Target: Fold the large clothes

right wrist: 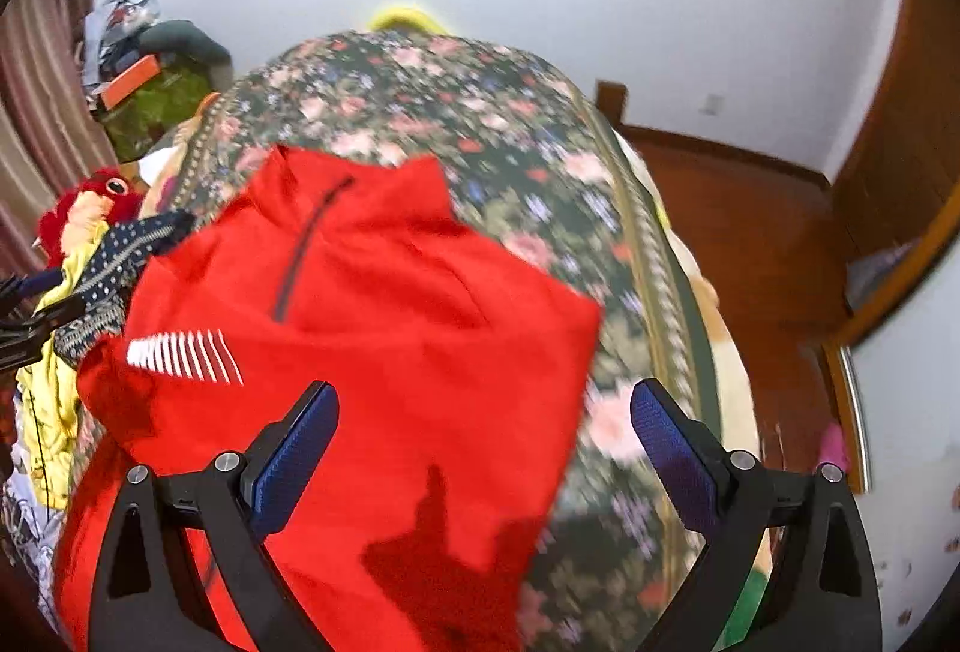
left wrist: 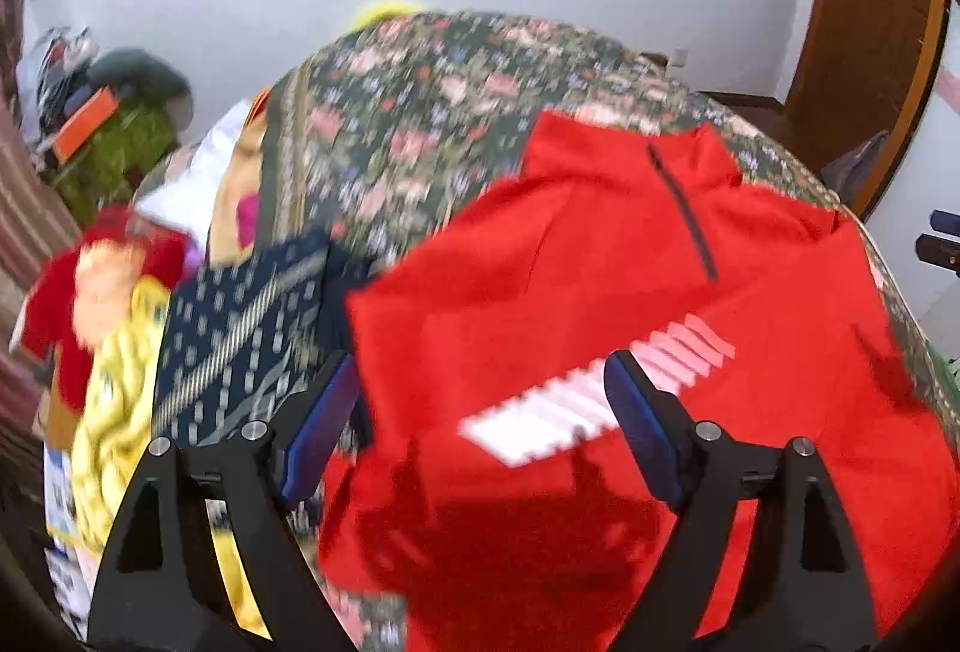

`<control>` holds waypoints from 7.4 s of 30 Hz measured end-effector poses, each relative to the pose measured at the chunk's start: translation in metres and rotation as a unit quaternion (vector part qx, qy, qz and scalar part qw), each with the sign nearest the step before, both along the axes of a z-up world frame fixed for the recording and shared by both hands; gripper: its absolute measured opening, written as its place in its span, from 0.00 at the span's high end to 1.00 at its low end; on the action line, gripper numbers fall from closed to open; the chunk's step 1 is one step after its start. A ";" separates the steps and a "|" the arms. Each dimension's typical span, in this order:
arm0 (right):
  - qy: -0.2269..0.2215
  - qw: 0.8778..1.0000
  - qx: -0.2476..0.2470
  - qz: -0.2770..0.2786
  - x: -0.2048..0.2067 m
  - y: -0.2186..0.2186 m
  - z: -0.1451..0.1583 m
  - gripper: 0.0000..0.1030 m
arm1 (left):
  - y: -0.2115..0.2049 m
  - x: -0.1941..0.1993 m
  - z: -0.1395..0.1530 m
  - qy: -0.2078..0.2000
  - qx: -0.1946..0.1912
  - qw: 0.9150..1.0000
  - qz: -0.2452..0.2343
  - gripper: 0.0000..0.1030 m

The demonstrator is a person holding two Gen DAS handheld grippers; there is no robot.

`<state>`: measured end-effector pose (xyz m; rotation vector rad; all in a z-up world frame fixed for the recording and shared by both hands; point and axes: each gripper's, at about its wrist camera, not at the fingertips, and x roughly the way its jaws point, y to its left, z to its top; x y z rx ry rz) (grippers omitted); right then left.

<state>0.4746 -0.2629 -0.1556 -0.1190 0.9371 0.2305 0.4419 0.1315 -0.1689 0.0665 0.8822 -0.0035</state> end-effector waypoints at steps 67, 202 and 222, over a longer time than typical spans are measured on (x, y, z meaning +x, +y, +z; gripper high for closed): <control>0.044 0.992 0.065 0.094 -0.094 0.065 -0.056 0.86 | -0.077 -0.068 -0.048 0.026 -0.034 0.992 -0.122 0.90; 0.065 0.992 0.065 -0.092 0.005 -0.067 -0.068 0.11 | 0.024 -0.016 -0.075 0.045 -0.050 0.997 0.032 0.44; 0.071 0.997 0.021 -0.021 -0.183 -0.057 -0.047 0.11 | 0.043 -0.168 -0.076 0.113 -0.126 0.985 0.013 0.33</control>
